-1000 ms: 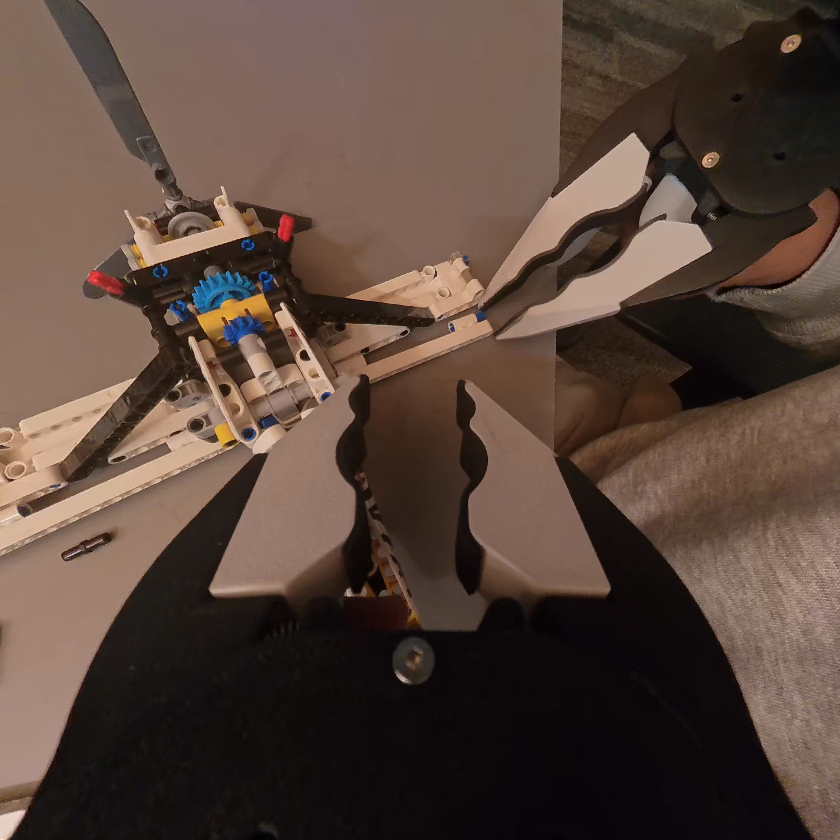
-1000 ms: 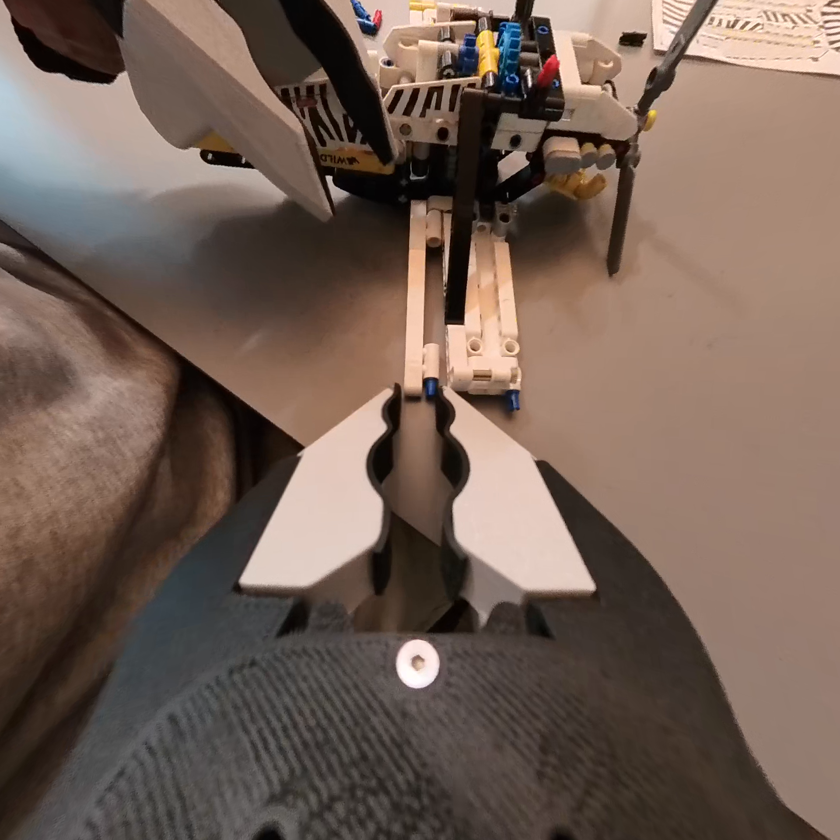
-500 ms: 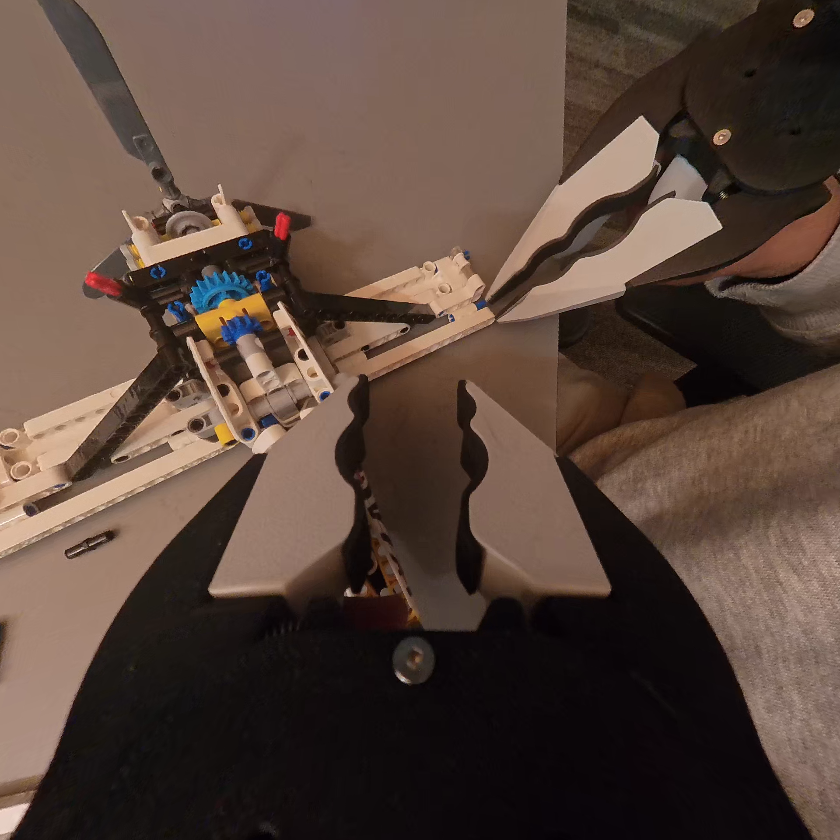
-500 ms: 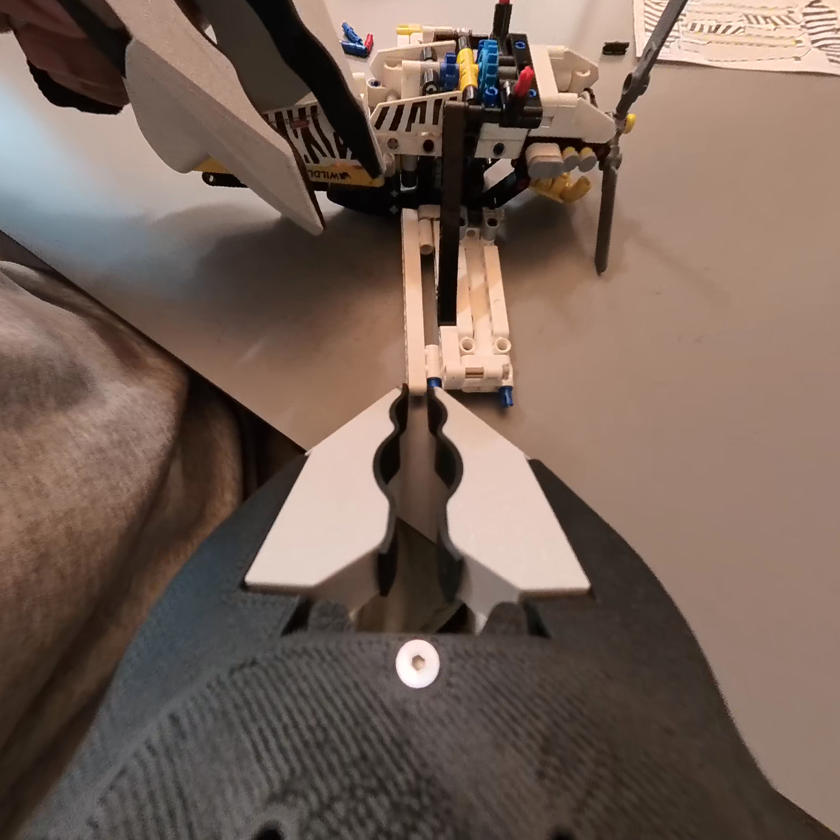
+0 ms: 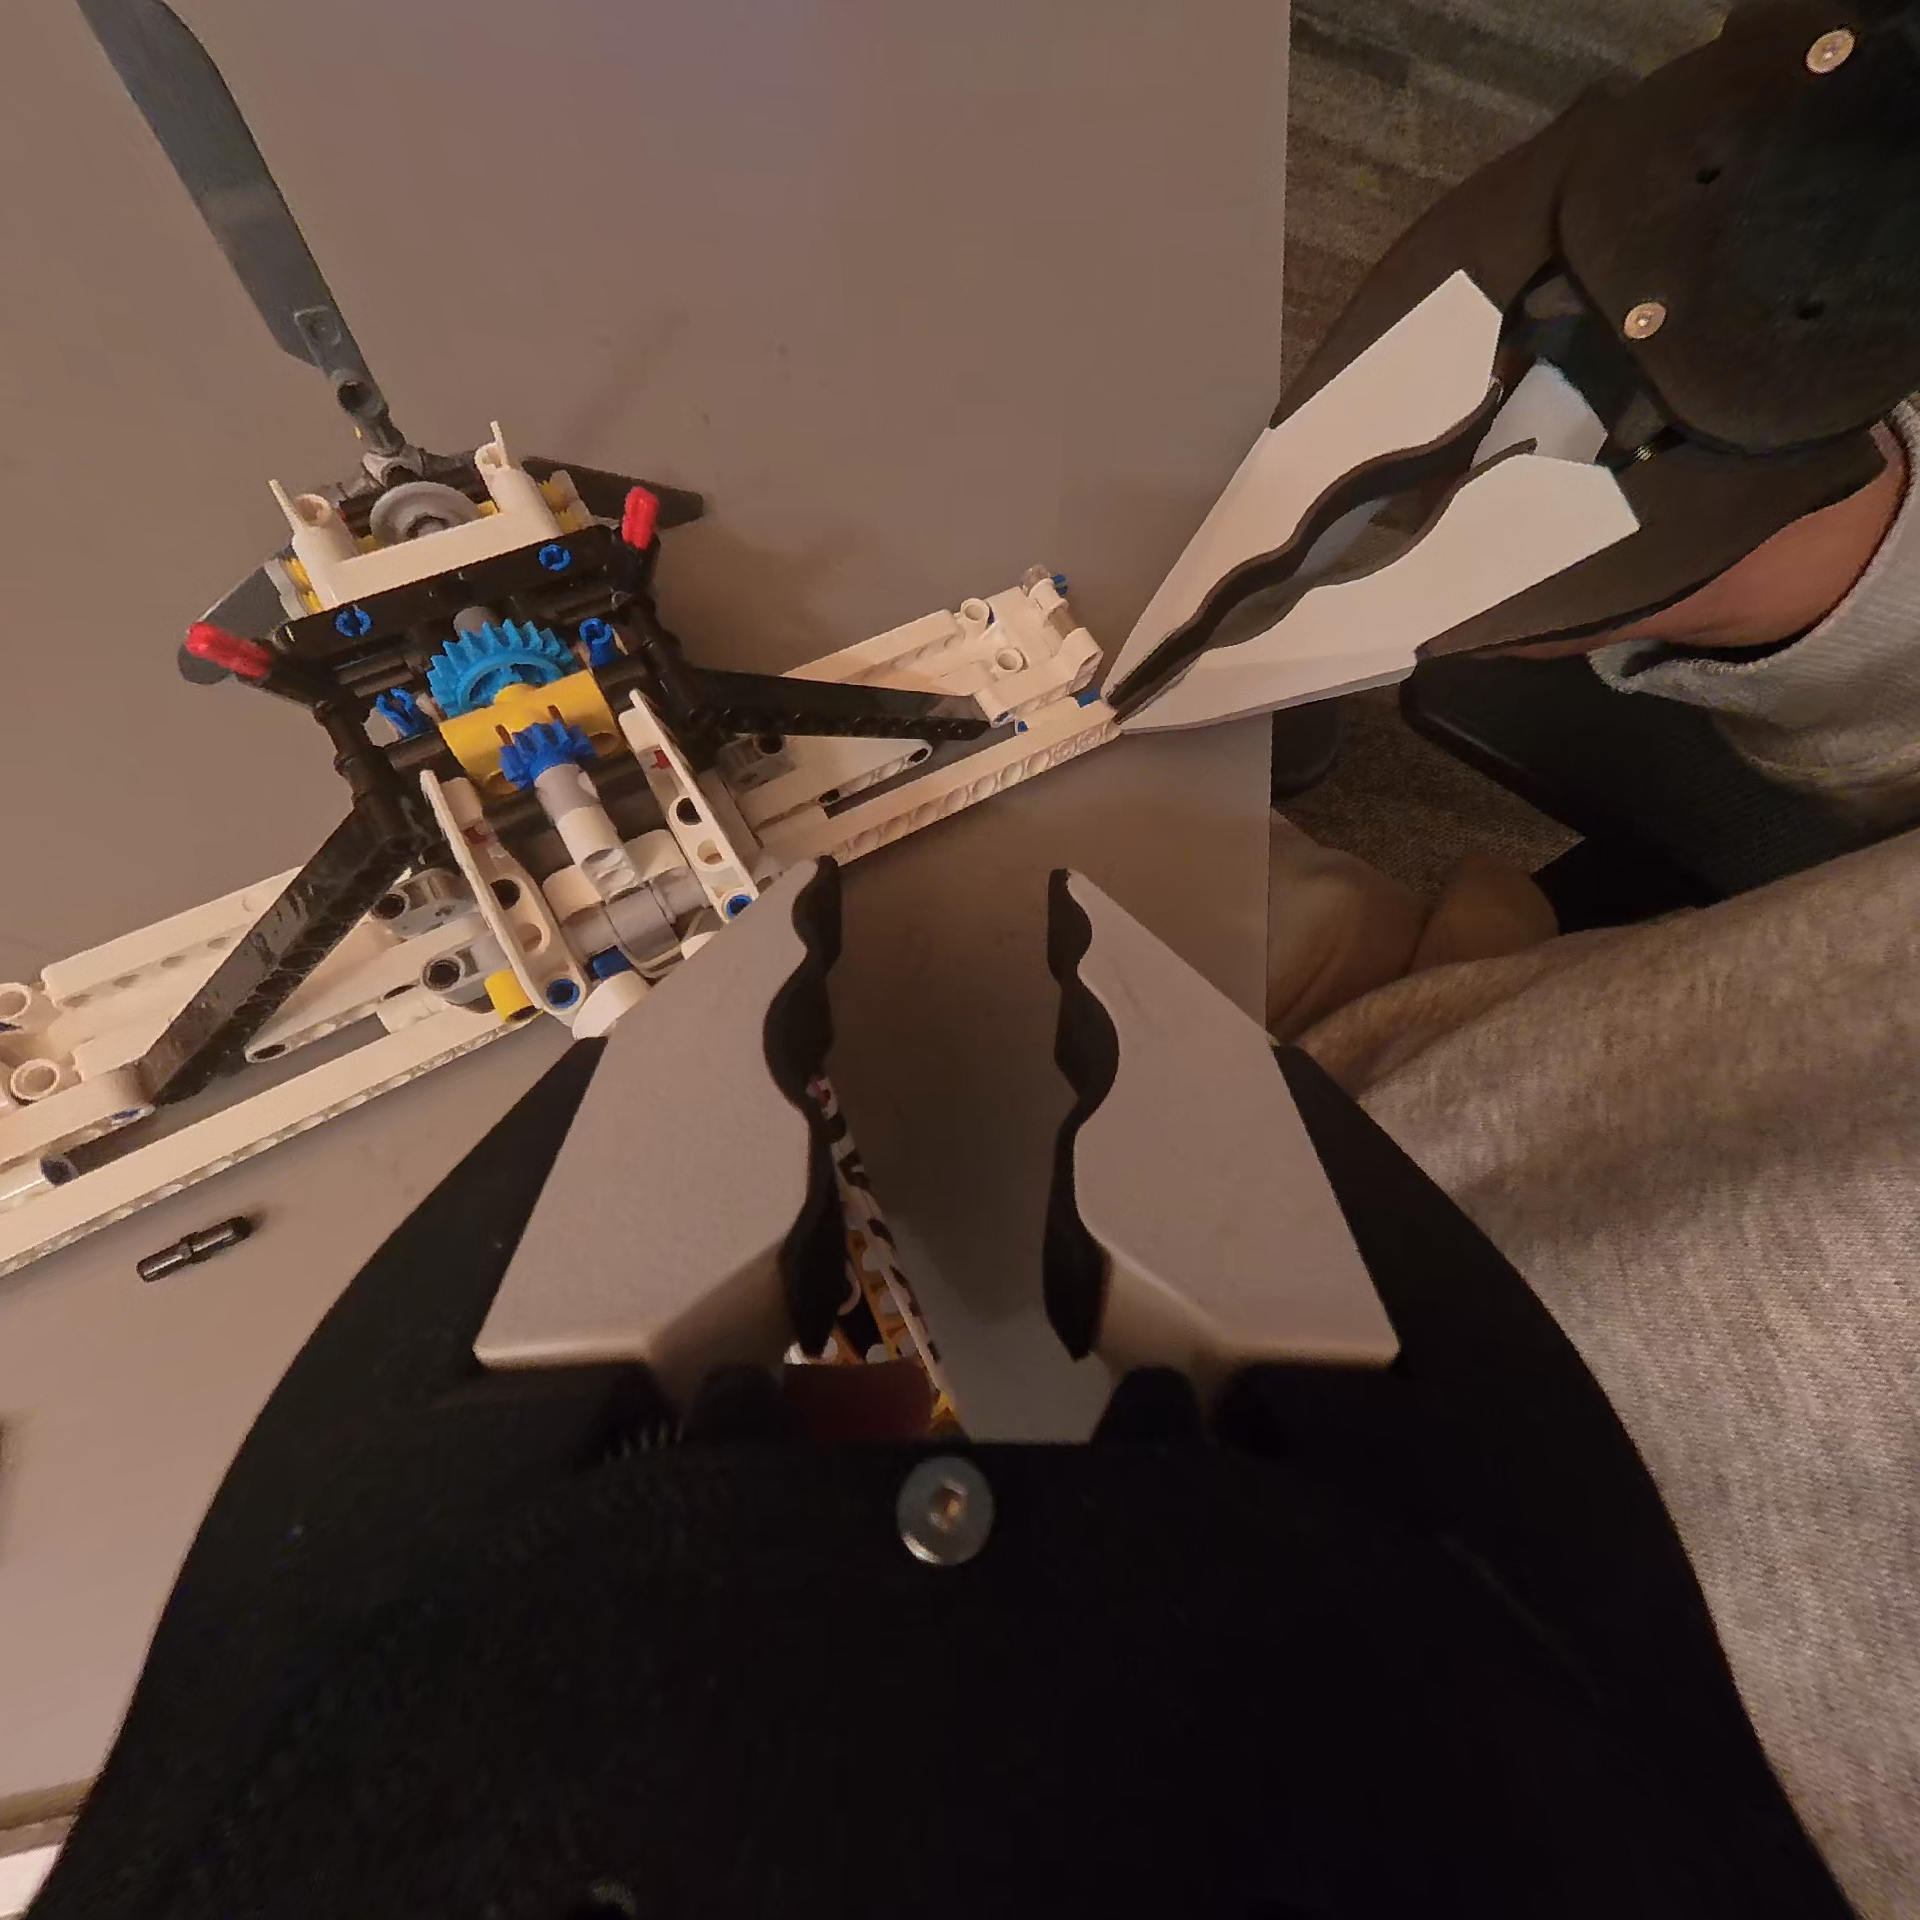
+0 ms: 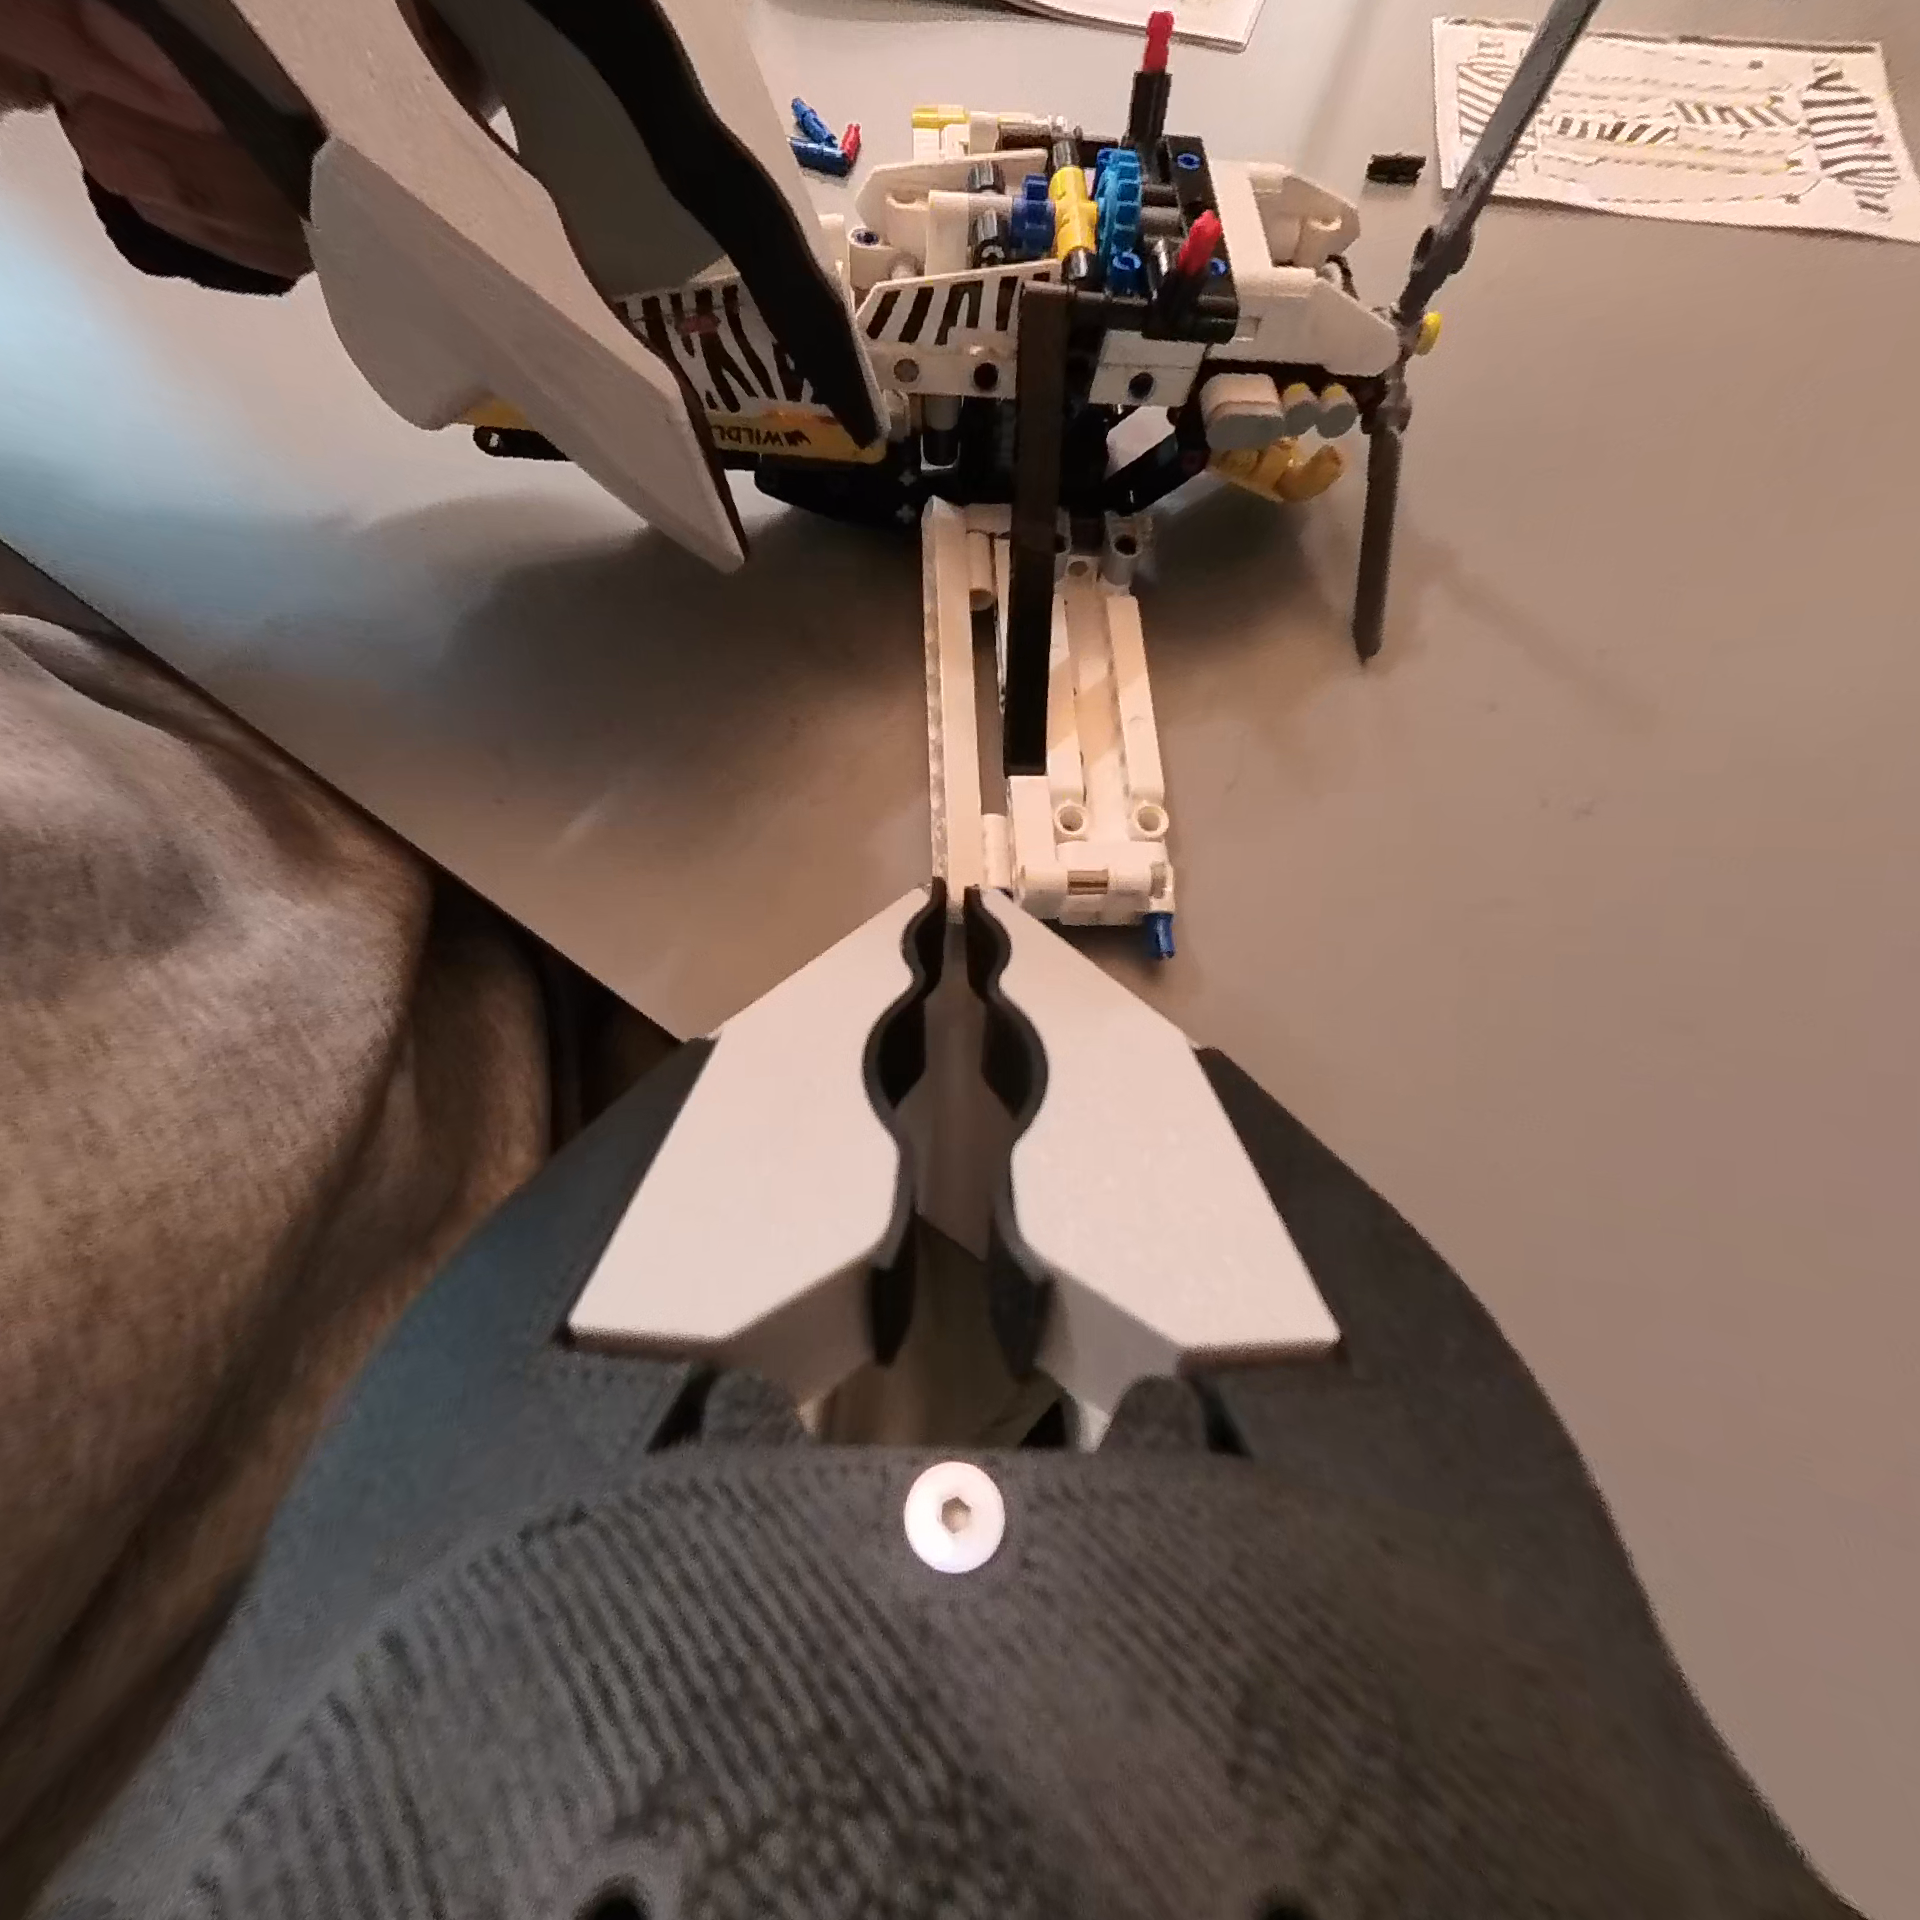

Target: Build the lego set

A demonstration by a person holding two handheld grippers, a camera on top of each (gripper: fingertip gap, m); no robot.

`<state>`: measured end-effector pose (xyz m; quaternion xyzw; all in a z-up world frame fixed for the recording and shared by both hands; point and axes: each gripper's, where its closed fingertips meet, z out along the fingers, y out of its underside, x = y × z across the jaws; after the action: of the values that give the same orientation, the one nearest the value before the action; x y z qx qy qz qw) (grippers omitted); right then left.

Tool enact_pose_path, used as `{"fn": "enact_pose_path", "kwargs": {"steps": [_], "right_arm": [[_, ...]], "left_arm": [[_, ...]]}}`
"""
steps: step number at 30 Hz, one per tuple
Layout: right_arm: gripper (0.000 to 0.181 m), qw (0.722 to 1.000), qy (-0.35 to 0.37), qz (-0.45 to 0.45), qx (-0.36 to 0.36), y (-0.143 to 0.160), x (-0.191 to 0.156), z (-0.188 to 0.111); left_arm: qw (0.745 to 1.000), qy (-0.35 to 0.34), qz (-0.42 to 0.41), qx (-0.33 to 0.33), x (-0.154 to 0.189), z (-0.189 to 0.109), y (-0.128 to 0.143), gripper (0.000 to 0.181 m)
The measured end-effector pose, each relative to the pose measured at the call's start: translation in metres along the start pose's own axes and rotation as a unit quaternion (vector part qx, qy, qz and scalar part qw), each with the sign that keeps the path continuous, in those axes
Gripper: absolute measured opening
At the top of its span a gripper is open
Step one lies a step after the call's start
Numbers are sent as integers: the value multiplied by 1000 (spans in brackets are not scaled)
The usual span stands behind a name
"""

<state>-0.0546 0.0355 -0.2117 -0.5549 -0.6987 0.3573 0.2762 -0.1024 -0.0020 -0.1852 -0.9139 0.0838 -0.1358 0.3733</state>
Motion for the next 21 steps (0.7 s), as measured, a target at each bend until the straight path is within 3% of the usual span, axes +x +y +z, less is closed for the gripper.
{"fn": "enact_pose_path", "kwargs": {"steps": [5, 11, 21], "right_arm": [[2, 1000, 0, -4, 6, -2, -1, -1], [4, 997, 15, -3, 75, -19, 4, -22], [11, 999, -7, 40, 33, 3, 1, -13]], "left_arm": [[1000, -1, 1, 0, 0, 0, 0, 40], [1000, -1, 1, 0, 0, 0, 1, 40], [1000, -2, 1, 0, 0, 0, 0, 40]]}}
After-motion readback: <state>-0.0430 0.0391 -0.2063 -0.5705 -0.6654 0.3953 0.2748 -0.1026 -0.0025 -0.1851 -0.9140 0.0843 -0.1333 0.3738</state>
